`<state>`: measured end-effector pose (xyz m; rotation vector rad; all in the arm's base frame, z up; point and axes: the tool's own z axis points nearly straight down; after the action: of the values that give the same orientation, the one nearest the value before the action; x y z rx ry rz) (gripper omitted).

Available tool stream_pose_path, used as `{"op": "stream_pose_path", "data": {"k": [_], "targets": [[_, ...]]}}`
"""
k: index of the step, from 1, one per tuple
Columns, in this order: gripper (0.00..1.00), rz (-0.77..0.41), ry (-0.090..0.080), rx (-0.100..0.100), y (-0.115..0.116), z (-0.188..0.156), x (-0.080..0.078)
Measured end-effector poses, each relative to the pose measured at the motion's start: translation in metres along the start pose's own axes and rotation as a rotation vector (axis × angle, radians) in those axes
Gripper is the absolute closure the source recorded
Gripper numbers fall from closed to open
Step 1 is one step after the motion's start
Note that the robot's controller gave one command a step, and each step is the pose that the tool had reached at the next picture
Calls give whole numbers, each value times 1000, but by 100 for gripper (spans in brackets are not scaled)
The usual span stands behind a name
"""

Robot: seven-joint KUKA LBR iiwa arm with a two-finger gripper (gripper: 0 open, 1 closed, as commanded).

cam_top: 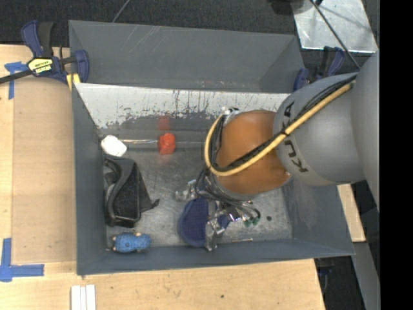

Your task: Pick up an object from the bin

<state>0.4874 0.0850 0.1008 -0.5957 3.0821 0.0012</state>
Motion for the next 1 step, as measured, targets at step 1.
{"op": "stream_pose_path", "data": {"k": [1], "targets": [[0, -597, -2, 0, 6, -4, -2]]}}
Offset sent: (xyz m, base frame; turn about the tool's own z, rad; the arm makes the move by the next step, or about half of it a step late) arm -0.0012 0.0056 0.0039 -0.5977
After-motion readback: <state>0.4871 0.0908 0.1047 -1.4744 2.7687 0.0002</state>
